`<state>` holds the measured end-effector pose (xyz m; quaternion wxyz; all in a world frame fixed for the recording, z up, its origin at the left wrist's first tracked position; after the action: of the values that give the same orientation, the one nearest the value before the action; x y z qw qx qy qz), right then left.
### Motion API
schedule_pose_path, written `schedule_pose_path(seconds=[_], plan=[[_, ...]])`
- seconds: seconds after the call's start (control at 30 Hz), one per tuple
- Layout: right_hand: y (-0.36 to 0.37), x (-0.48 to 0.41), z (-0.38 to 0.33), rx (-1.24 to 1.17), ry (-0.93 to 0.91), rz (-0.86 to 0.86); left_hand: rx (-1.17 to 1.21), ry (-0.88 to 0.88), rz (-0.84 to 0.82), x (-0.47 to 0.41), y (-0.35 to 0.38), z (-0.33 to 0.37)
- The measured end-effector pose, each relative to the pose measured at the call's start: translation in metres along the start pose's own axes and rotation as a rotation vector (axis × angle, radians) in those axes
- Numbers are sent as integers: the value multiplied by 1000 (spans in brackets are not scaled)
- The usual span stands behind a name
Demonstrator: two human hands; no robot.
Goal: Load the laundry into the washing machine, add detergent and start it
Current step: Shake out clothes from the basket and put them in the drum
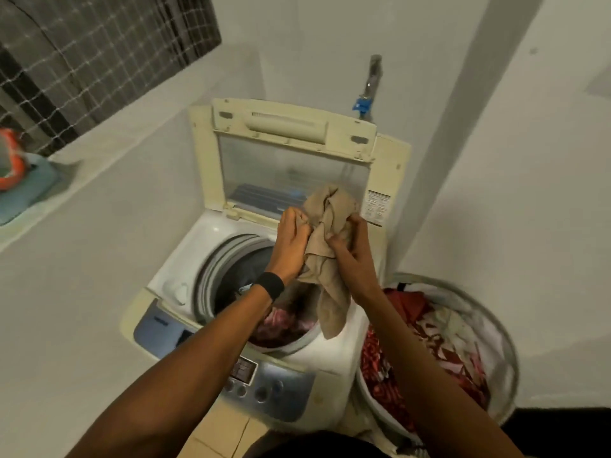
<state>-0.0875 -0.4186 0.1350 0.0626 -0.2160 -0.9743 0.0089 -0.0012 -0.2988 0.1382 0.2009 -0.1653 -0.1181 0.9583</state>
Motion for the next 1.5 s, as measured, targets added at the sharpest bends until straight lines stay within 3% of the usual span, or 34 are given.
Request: schedule_pose_path(seconds=[0.17, 0.27, 0.5, 0.73, 1.2, 1.5], plan=[[79, -23, 22, 31, 58, 45, -106, -4, 46, -3, -88, -62], [116, -31, 41, 184, 93, 87, -159, -90, 19, 4, -117, -100], [161, -43, 84, 739, 302, -385, -265, -267, -229, 11, -150, -153], [160, -37, 85, 742, 375, -361, -183, -268, -318, 0, -144, -170], [18, 6, 59, 464, 354, 136, -92, 2, -639, -9, 2, -92], [-82, 55, 66, 477, 418, 379, -63, 70, -818, 15, 109, -58]])
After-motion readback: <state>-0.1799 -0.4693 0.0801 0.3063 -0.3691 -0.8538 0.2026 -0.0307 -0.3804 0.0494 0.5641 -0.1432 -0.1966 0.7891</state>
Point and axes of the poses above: each hand's wrist, its own x-axis away from the middle knuckle, its own y-axis out of the palm, z = x × y, the point moved 2 cm from there along -x, towards the middle knuckle, and after that the axes turned 11 degrees about y, right-handed, at the moved point
